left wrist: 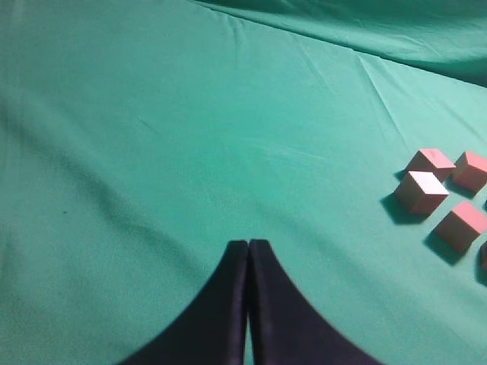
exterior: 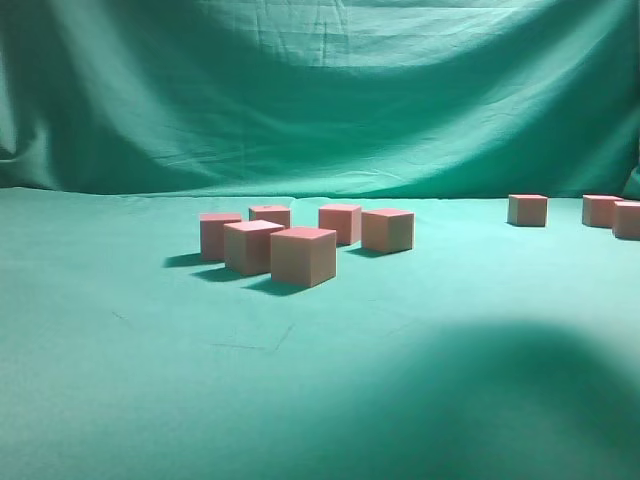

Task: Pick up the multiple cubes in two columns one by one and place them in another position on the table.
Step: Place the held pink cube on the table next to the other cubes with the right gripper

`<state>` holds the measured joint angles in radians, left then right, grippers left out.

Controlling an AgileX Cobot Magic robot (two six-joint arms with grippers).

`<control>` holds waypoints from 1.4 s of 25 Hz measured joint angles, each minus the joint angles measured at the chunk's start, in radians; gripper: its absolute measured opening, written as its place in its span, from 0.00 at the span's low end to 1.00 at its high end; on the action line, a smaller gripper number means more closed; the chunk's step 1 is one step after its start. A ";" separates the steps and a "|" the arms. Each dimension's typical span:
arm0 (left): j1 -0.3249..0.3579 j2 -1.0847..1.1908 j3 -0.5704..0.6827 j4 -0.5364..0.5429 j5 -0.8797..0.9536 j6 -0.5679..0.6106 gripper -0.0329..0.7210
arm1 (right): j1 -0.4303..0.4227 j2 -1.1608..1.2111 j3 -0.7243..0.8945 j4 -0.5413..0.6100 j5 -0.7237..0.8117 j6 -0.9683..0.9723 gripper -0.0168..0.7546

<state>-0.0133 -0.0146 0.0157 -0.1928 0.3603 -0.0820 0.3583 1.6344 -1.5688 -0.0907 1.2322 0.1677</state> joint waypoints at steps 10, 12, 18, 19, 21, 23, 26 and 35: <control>0.000 0.000 0.000 0.000 0.000 0.000 0.04 | 0.197 -0.193 0.393 0.095 -0.172 -0.109 0.37; 0.000 0.000 0.000 0.000 0.000 0.000 0.04 | 0.248 -0.178 0.418 0.143 -0.197 -0.136 0.37; 0.000 0.000 0.000 0.000 0.000 0.000 0.04 | 0.380 -0.083 0.425 0.176 -0.292 -0.153 0.37; 0.000 0.000 0.000 0.000 0.000 0.000 0.04 | 0.390 -0.062 0.425 0.177 -0.304 -0.153 0.37; 0.000 0.000 0.000 0.000 0.000 0.000 0.04 | 0.396 -0.022 0.425 0.178 -0.320 -0.147 0.37; 0.000 0.000 0.000 0.000 0.000 0.000 0.04 | 0.396 0.010 0.425 0.176 -0.336 -0.108 0.37; 0.000 0.000 0.000 0.000 0.000 0.000 0.04 | 0.396 0.055 0.425 0.174 -0.372 -0.061 0.37; 0.000 0.000 0.000 0.000 0.000 0.000 0.04 | 0.396 0.164 0.425 0.169 -0.477 0.003 0.37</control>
<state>-0.0133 -0.0146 0.0157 -0.1928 0.3603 -0.0820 0.7547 1.7983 -1.1442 0.0781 0.7552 0.1710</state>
